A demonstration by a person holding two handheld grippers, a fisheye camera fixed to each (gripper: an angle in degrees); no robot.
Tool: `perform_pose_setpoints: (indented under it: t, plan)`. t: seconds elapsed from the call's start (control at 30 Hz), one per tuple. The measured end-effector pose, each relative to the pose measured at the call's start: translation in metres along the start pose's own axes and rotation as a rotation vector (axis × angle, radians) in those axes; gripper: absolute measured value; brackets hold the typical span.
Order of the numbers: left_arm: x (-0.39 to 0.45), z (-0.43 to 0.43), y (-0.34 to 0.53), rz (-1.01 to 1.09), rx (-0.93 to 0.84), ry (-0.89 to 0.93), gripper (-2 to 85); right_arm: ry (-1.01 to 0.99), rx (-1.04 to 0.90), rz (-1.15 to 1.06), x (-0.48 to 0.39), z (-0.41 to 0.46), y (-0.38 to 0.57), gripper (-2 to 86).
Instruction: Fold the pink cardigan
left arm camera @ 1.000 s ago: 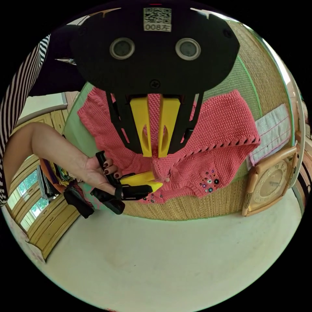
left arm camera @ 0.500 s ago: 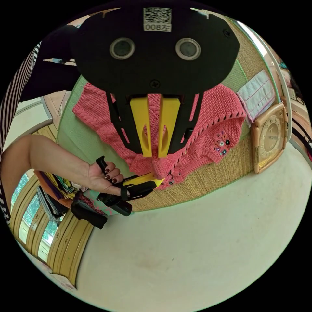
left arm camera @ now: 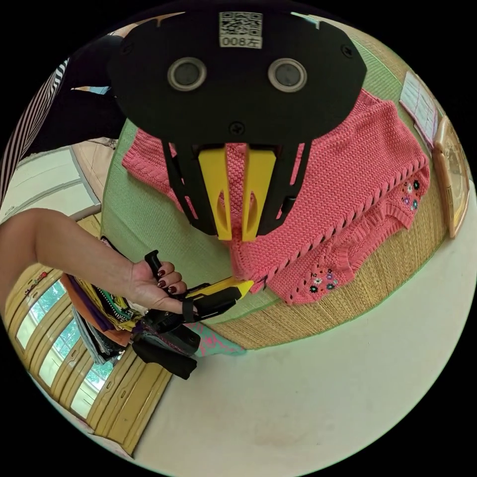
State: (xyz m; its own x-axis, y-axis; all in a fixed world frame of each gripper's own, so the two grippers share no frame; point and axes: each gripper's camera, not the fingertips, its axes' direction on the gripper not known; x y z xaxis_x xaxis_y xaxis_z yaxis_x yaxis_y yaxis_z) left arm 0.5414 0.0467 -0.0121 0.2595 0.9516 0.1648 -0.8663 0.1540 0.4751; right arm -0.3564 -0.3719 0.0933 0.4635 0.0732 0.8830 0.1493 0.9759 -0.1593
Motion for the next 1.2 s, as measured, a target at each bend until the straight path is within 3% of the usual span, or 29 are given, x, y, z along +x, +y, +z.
perform_pose_setpoints:
  t: [0.27, 0.47, 0.63, 0.73, 0.8, 0.83, 0.97, 1.07, 1.2]
  plan:
    - [-0.014, 0.062, -0.010, -0.075, -0.178, 0.136, 4.3, 0.064, -0.006, 0.073, 0.026, -0.002, 0.022, 1.7]
    - [-0.024, 0.039, 0.000, -0.124, -0.099, 0.157, 2.7, 0.179, 0.039, -0.088, -0.038, -0.004, 0.047, 0.3]
    - [-0.076, 0.001, 0.033, -0.323, -0.023, -0.034, 1.0, 0.503, -0.047, -0.250, -0.086, 0.058, 0.045, 0.1]
    - [-0.114, -0.002, 0.057, -0.445, -0.073, -0.157, 0.5, 0.694, -0.103, -0.335, -0.096, 0.099, 0.048, 0.1]
    - [-0.133, 0.010, 0.071, -0.499, -0.141, -0.135, 0.4, 0.739, -0.112, -0.372, -0.102, 0.115, 0.054, 0.1]
    - [-0.140, 0.009, 0.078, -0.522, -0.092, -0.087, 0.3, 0.776, -0.113, -0.388, -0.108, 0.121, 0.058, 0.1]
    - [-0.158, -0.006, 0.099, -0.603, -0.026, -0.012, 0.3, 0.816, -0.146, -0.394, -0.119, 0.131, 0.066, 0.1]
    - [-0.170, -0.038, 0.124, -0.671, 0.084, -0.098, 0.3, 0.773, -0.138, -0.390, -0.136, 0.122, 0.072, 0.1]
    - [-0.197, -0.057, 0.163, -0.778, 0.097, -0.195, 0.3, 0.714, -0.093, -0.431, -0.155, 0.122, 0.095, 0.2]
